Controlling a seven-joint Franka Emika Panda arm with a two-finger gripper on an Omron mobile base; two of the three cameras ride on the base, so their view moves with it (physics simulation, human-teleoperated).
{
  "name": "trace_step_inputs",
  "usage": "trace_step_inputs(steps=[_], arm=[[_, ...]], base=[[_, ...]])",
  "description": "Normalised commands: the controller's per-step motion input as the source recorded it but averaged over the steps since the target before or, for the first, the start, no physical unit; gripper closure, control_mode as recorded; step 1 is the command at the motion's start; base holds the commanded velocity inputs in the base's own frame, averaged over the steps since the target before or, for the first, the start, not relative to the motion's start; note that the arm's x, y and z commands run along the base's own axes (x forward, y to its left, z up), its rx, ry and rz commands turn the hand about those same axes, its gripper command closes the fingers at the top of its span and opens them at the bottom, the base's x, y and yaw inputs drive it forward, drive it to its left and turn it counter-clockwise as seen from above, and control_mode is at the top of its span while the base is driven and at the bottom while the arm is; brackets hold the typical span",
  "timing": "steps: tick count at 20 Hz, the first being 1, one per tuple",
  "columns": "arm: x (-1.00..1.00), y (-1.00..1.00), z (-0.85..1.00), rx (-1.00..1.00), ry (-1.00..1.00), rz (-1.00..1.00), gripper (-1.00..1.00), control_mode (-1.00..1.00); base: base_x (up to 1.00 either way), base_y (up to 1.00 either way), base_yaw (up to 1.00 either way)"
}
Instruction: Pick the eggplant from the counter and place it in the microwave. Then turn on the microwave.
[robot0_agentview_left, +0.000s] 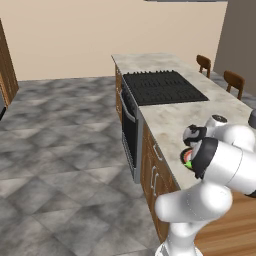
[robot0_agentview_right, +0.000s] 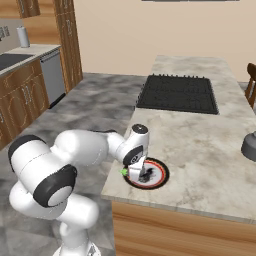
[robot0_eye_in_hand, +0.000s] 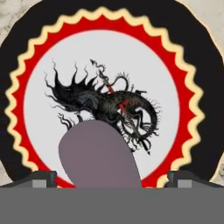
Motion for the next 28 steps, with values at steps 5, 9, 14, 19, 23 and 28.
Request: trace_step_inputs(steps=[5,9,14,19,23,28], arm=[[0.11,0.00,-0.20,-0.01,0.00,0.00,-1.00,-1.00],[0.08,0.00,-0.22,-0.01,0.00,0.00,-1.00,-1.00],[0.04,0.00,-0.14,-0.01,0.00,0.00,1.00,-1.00],[0.00,0.03,0.00,0.00,0.00,0.00,1.00,-1.00],[0.00,0.00,0.00,0.00,0.00,0.00,1.00,-1.00],[-0.04,-0.12,0.30,0.00,0.00,0.10,1.00,-1.00]], base=[[0.00,0.00,0.00],[0.00,0.00,0.00],[0.00,0.00,0.00],[0.00,0.00,0.00],[0.00,0.00,0.00],[0.00,0.00,0.00]])
